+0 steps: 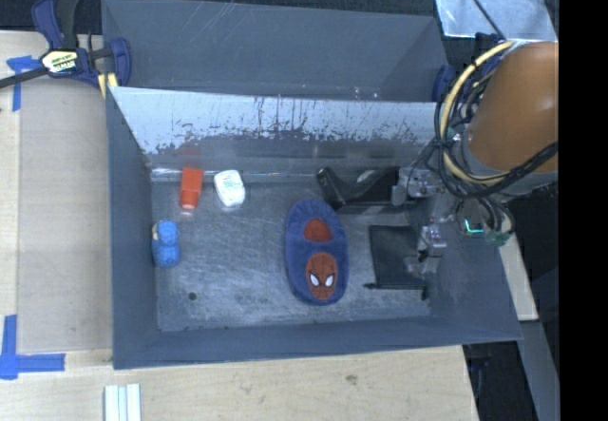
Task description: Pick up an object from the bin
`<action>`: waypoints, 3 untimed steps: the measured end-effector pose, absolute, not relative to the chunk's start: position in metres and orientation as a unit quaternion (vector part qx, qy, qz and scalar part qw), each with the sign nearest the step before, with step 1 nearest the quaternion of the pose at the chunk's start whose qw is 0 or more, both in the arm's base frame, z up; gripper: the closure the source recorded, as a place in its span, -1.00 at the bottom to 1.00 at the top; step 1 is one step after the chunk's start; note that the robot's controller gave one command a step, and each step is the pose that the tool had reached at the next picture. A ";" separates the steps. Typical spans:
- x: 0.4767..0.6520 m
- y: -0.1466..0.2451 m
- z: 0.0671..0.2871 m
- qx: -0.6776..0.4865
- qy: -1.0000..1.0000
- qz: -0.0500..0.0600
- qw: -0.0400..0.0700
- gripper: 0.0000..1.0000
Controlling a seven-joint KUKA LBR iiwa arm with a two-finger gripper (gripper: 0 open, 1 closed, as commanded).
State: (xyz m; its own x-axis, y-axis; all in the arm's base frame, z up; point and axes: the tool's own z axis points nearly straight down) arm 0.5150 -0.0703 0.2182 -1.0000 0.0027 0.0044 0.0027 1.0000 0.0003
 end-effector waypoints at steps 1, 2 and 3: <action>0.525 -0.163 0.109 -0.011 -1.000 0.001 0.002 -1.00; 0.506 -0.132 0.067 -0.008 -1.000 -0.001 0.002 -1.00; 0.509 -0.133 0.071 -0.008 -1.000 0.001 -0.003 1.00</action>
Offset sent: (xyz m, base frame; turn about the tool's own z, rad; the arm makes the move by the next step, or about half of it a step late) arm 0.0116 -0.0883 -0.1050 0.0116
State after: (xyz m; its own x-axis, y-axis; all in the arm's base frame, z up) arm 0.5090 -0.1333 0.0708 -0.9999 0.0162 -0.0051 0.0162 0.9999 -0.0013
